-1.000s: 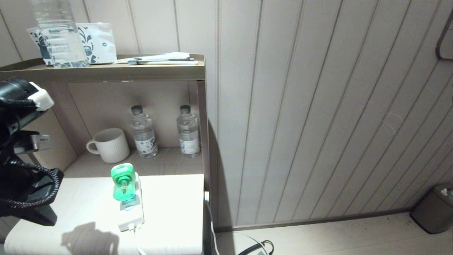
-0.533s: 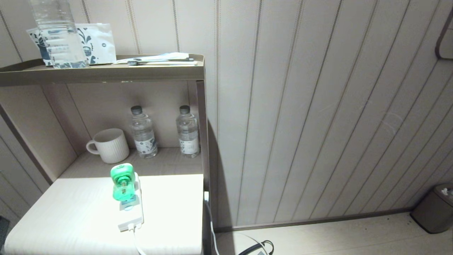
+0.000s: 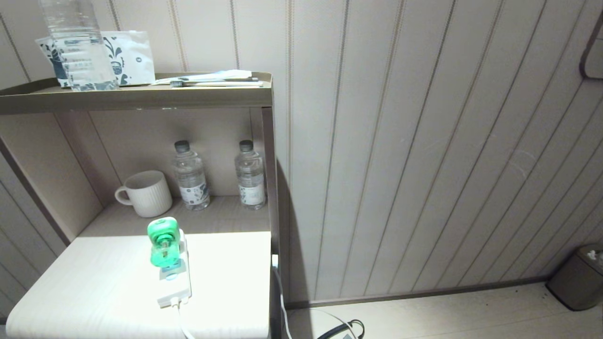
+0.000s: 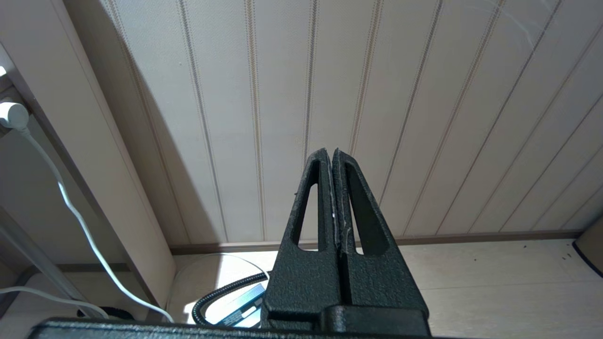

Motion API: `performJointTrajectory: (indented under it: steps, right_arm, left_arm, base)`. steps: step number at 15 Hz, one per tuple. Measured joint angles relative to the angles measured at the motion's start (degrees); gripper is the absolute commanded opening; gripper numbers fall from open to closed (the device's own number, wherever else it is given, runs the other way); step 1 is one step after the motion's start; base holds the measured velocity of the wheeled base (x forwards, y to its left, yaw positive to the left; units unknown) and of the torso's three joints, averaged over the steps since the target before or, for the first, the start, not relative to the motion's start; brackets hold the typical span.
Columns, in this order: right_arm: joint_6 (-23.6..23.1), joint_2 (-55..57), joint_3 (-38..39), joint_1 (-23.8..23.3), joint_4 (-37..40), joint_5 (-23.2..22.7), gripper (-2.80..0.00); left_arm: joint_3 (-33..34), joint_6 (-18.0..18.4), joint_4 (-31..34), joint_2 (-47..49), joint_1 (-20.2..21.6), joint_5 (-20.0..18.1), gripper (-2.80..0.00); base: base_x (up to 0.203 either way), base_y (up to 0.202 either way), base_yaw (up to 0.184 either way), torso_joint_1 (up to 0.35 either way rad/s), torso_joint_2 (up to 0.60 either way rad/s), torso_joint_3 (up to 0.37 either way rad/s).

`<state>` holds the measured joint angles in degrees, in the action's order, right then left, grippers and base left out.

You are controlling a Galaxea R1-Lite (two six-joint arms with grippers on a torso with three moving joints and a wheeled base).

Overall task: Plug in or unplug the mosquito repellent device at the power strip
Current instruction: Hold the socket with your right hand and unplug it with your left hand

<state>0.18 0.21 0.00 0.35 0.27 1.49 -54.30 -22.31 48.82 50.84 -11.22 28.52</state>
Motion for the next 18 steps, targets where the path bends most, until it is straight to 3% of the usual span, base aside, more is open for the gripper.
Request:
performJointTrajectory:
  steps: [4, 6, 8, 11, 16, 18]
  right_arm:
    - [0.00, 0.00, 0.00, -0.02, 0.00, 0.00, -2.80]
    - [0.00, 0.00, 0.00, -0.02, 0.00, 0.00, -2.80]
    - [0.00, 0.00, 0.00, -0.02, -0.01, 0.00, -2.80]
    - [-0.02, 0.00, 0.00, -0.05, 0.00, 0.00, -2.80]
    - [0.00, 0.00, 0.00, -0.02, 0.00, -0.01, -2.80]
    - [0.04, 0.00, 0.00, -0.02, 0.00, -0.01, -2.80]
  left_arm:
    - [1.21, 11.19, -7.03, -11.09, -0.56, 2.53, -2.80]
    - [3.67, 15.56, -10.96, -16.76, 0.66, 1.85, -2.80]
    - [8.70, 18.79, -13.60, -22.24, 3.50, -4.09, -2.80]
    - [22.32, 24.46, -22.98, -31.09, 6.78, -14.28, -2.80]
    - [46.25, 30.05, -38.97, -45.19, 10.19, -23.66, -2.80]
    - [50.20, 28.22, -44.61, -48.48, 10.74, -25.98, -2.80]
  base:
    - [0.000, 0.000, 0.000, 0.000, 0.00, 0.000]
    - [0.000, 0.000, 0.000, 0.000, 0.00, 0.000]
    - [0.000, 0.000, 0.000, 0.000, 0.00, 0.000]
    - [0.000, 0.000, 0.000, 0.000, 0.00, 0.000]
    - [0.000, 0.000, 0.000, 0.000, 0.00, 0.000]
    - [0.000, 0.000, 0.000, 0.000, 0.00, 0.000]
